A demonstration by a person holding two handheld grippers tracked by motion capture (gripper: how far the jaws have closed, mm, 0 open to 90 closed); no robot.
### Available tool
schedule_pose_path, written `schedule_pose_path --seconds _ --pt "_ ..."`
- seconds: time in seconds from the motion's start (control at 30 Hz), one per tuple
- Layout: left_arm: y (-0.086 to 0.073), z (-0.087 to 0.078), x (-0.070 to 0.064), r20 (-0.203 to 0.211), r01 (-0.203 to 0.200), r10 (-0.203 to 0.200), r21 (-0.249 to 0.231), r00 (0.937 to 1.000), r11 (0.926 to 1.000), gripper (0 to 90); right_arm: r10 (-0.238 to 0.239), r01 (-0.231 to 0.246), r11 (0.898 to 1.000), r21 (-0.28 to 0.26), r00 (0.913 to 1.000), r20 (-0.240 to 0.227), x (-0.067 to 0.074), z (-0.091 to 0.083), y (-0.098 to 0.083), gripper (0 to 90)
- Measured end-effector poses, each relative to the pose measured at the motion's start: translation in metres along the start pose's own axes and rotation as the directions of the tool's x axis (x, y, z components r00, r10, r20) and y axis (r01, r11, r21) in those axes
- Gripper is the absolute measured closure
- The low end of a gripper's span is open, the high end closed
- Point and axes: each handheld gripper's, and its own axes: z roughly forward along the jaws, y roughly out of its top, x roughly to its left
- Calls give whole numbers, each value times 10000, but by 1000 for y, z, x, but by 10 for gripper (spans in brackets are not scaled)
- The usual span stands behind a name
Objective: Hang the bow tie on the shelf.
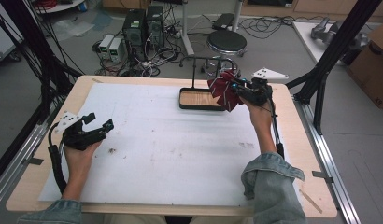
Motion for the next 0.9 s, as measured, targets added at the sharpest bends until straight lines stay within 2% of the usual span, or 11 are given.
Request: schedule_pose_path --seconds 0.27,0.33,0.43,0.9 --pt "0 1 0 2 10 -10 36 10000 10000 183 25 -20 9999 -101 9991 428 -7 2 12 757" --pt "-1 1 0 -14 24 -24 60 10000 10000 183 -93 100 9999 -122 9983 568 -9 3 13 757" --pt "-1 1 0 19 10 -11 88 10000 10000 183 189 -187 9998 -37 9977 645 -14 5 12 757" --pt "-1 2 -1 45 8 -8 110 10000 9999 184 646 -679 9975 217 9900 1256 -33 14 2 757"
